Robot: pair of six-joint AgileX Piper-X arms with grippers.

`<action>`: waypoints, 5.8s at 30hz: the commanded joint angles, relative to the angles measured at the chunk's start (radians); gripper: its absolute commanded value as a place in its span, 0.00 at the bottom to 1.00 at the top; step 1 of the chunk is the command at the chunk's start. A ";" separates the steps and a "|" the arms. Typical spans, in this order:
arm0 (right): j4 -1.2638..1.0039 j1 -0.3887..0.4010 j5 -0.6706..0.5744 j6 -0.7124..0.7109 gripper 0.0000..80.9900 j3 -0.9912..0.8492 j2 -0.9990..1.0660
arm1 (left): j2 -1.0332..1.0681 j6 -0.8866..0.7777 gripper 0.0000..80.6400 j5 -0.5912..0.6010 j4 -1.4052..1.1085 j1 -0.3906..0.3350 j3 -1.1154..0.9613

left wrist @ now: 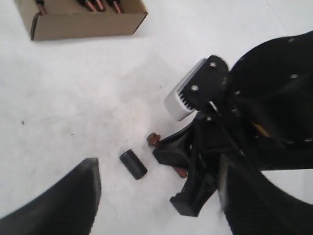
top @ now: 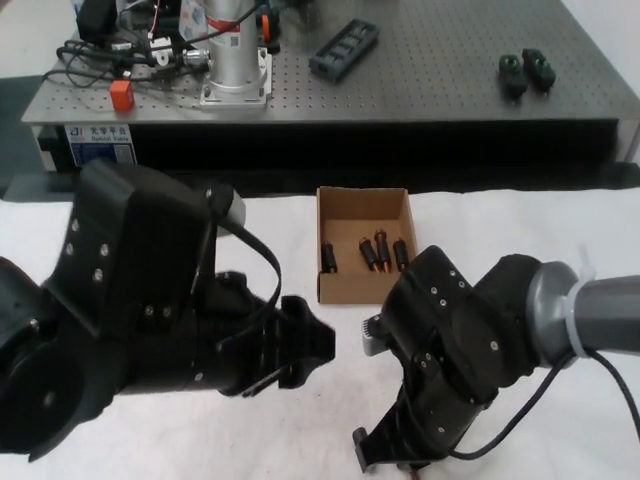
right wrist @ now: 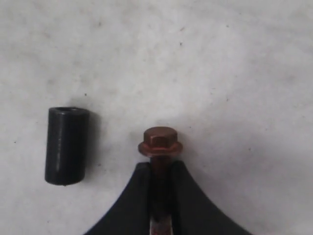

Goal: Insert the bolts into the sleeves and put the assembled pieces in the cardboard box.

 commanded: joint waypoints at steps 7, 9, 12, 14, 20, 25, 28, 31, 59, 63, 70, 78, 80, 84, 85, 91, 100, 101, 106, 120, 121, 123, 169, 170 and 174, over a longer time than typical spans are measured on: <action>0.136 -0.147 0.059 -0.107 0.02 0.044 -0.268 | 0.263 -0.123 0.58 0.044 0.043 -0.085 -0.091; 0.164 -0.202 0.059 -0.109 0.02 0.089 -0.350 | 0.344 -0.127 0.58 0.043 0.068 -0.108 -0.137; 0.220 -0.272 0.059 -0.130 0.02 0.167 -0.470 | 0.448 -0.138 0.58 0.043 0.135 -0.137 -0.233; 0.245 -0.307 0.055 -0.130 0.02 0.222 -0.557 | 0.514 -0.138 0.58 0.035 0.198 -0.153 -0.304; 0.285 -0.369 0.005 -0.121 0.02 0.326 -0.785 | 0.677 -0.130 0.58 -0.030 0.320 -0.165 -0.469; 0.327 -0.377 0.001 -0.121 0.02 0.341 -0.892 | 0.756 -0.133 0.53 -0.037 0.450 -0.165 -0.545; 0.335 -0.377 -0.029 -0.102 0.02 0.341 -0.922 | 0.770 -0.139 0.51 -0.052 0.474 -0.165 -0.549; 0.349 -0.377 -0.036 -0.100 0.02 0.341 -0.935 | 0.770 -0.141 0.47 -0.110 0.470 -0.165 -0.549; -0.707 -0.264 -0.556 0.491 0.02 0.438 -0.928 | 0.036 0.207 0.01 0.132 -0.215 -0.172 0.019; -0.894 -0.202 -0.574 0.581 0.02 0.425 -0.876 | -0.060 0.176 0.01 0.231 -0.387 -0.172 0.113; -0.930 -0.122 -0.598 0.581 0.02 0.425 -0.818 | -0.087 0.167 0.01 0.294 -0.390 -0.172 0.123; -0.855 -0.108 -0.597 0.522 0.02 0.425 -0.817 | -0.087 0.158 0.01 0.294 -0.392 -0.172 0.123; -0.841 -0.108 -0.595 0.512 0.02 0.425 -0.817 | -0.087 0.156 0.01 0.294 -0.395 -0.172 0.123; -0.830 -0.108 -0.595 0.499 0.02 0.425 -0.817 | -0.087 0.156 0.01 0.294 -0.405 -0.172 0.123; -0.830 -0.108 -0.595 0.499 0.02 0.425 -0.817 | -0.087 0.156 0.01 0.294 -0.405 -0.172 0.123; -0.830 -0.108 -0.619 0.468 0.02 0.425 -0.817 | -0.087 0.085 0.01 0.219 -0.404 -0.172 0.123; -0.830 -0.125 -0.642 0.410 0.57 0.425 -0.823 | -0.087 0.118 0.01 0.106 -0.441 -0.172 0.123; -0.830 -0.135 -0.642 0.410 0.56 0.425 -0.828 | -0.087 0.136 0.01 0.085 -0.453 -0.172 0.123; -0.702 -0.242 -0.642 0.378 0.52 0.425 -0.894 | -0.071 0.110 0.01 -0.151 -0.523 -0.161 0.114; 0.042 -0.407 -0.372 0.095 0.52 0.425 -0.988 | 0.594 -0.003 0.01 -0.160 -0.013 0.078 -0.577; 0.061 -0.407 -0.363 0.095 0.52 0.425 -0.988 | 0.640 0.018 0.01 -0.160 0.036 0.078 -0.650; 0.083 -0.407 -0.360 0.095 0.52 0.425 -0.988 | 0.748 0.041 0.01 -0.160 0.136 0.078 -0.789; 0.060 -0.407 -0.311 -0.049 0.02 0.425 -0.997 | 0.583 0.260 0.00 -0.405 0.367 0.078 -0.778; 0.060 -0.407 -0.311 -0.069 0.02 0.425 -1.004 | 0.515 0.260 0.00 -0.405 0.322 0.078 -0.682; 0.044 -0.407 -0.282 -0.139 0.02 0.433 -1.043 | 0.240 0.250 0.00 -0.395 0.200 0.078 -0.339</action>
